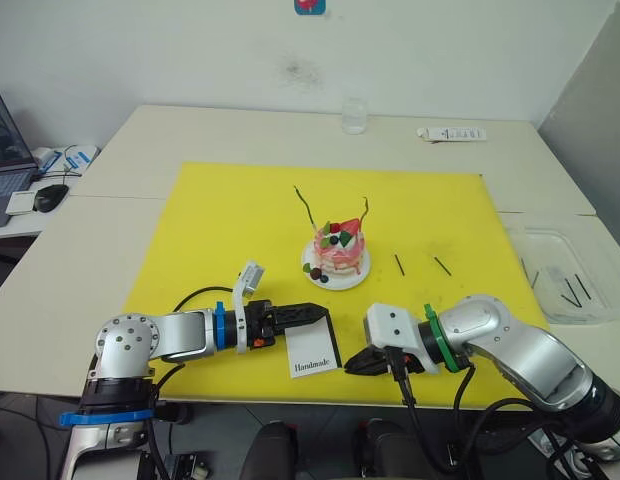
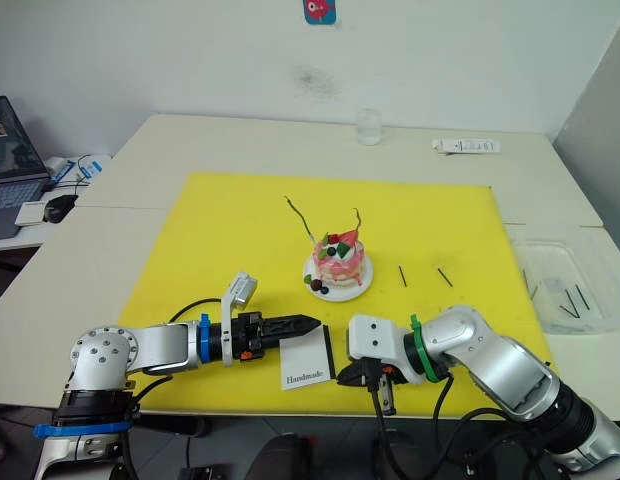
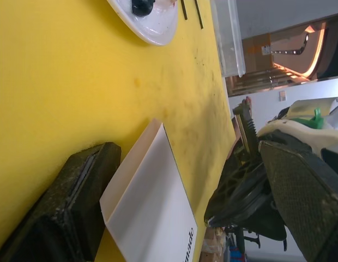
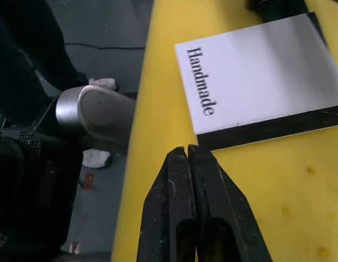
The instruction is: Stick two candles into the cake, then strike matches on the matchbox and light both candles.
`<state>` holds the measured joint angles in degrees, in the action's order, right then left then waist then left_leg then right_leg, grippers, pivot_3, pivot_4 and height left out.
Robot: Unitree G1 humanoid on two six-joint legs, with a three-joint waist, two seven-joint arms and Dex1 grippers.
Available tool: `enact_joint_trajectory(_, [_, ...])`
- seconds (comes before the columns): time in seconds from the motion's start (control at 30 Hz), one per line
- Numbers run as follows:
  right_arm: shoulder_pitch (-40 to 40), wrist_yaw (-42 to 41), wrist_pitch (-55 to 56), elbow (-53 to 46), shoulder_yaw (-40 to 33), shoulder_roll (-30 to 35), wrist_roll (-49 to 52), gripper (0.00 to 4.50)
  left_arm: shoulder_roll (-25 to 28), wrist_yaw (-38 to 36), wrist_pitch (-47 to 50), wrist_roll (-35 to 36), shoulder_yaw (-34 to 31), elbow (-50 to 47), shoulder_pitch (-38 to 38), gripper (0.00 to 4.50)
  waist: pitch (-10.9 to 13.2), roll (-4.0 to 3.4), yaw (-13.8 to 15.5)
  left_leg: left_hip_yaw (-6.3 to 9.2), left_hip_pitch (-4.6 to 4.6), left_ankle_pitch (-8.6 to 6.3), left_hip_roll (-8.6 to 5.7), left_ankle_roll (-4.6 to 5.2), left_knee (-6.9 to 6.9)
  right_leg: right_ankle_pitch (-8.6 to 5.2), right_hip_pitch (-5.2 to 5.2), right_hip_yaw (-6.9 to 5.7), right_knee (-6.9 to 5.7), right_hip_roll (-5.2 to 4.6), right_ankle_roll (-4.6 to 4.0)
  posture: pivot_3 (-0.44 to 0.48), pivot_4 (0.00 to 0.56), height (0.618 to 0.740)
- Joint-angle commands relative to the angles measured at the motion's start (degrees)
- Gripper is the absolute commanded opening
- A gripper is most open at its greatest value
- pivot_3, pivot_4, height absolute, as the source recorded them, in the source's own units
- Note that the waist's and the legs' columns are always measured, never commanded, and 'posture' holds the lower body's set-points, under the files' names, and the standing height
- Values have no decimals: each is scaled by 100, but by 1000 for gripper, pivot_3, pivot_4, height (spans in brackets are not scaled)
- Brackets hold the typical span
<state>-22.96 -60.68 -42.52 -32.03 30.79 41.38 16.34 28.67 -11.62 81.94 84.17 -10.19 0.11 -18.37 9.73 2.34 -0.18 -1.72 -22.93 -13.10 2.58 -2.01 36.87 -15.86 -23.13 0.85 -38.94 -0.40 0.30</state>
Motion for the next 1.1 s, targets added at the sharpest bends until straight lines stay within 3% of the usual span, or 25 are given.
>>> enact_joint_trajectory(0.03, [58, 200, 194, -68, 199, -128, -255, 51, -25, 240, -29, -62, -76, 76, 37, 4500, 2, 1, 0, 0, -1, 0, 0, 0, 0, 0, -1, 0, 0, 0, 0, 0, 150, 740])
enact_joint_trajectory(0.53, [222, 591, 335, 193, -48, -602, -348, 51, 39, 296, -3, 2, -76, -20, 135, 4500, 4, 3, -1, -1, -2, 0, 0, -1, -3, -1, -3, 0, 1, -2, -2, 0, 150, 740])
enact_joint_trajectory(0.77, [337, 395, 214, 9, -216, -420, -60, 51, 58, 251, -31, -75, -65, -33, 138, 4500, 4, 2, -1, -2, -2, 0, 0, -1, -5, -2, -3, 0, 3, -2, -4, 0, 150, 740])
enact_joint_trajectory(0.93, [324, 220, -63, -189, -736, -100, 422, 51, 47, 221, -65, -157, -47, -12, 111, 4500, 7, 2, -1, -2, -3, 0, 0, -1, -7, -3, -4, 0, 4, -2, -5, 0, 150, 740])
enact_joint_trajectory(1.1, [-87, 916, 53, 442, -859, -438, -42, 51, 60, 148, -69, -242, -35, 61, 80, 4500, 8, 2, -8, -1, 1, 0, 0, -1, -7, -2, -4, -1, 4, -2, -6, 0, 150, 740])
